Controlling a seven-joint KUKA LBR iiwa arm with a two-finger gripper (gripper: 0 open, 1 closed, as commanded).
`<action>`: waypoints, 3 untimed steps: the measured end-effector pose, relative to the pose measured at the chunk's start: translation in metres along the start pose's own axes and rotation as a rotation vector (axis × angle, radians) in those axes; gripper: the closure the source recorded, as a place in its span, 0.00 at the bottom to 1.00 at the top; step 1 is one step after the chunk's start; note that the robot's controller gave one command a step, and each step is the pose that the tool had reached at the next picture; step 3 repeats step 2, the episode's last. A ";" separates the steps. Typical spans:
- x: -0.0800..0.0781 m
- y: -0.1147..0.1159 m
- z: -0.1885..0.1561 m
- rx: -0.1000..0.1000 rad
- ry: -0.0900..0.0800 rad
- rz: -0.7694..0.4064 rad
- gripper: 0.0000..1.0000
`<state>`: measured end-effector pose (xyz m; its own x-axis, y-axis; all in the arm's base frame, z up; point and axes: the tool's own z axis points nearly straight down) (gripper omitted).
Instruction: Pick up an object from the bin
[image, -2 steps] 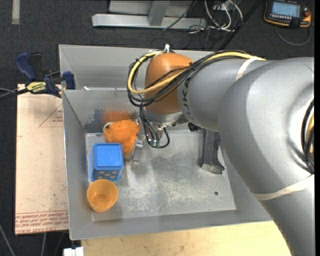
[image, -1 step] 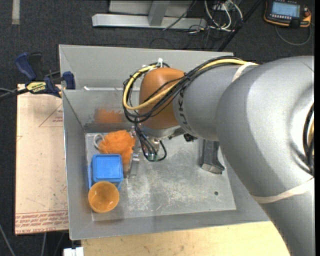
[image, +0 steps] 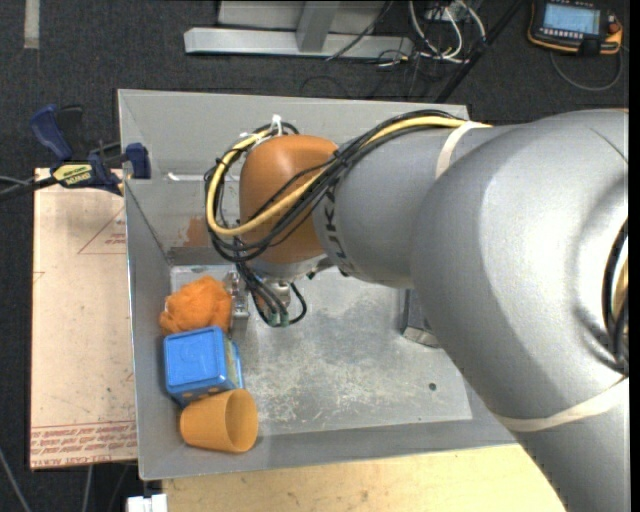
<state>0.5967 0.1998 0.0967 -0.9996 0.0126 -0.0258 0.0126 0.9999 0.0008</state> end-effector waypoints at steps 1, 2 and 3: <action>0.000 0.000 0.000 0.000 0.000 0.000 1.00; 0.002 0.001 -0.033 0.002 0.010 -0.002 1.00; 0.002 0.001 -0.033 0.002 0.010 -0.002 1.00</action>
Offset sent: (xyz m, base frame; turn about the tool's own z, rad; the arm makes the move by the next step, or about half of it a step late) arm -0.0010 0.0026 0.1480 -0.0120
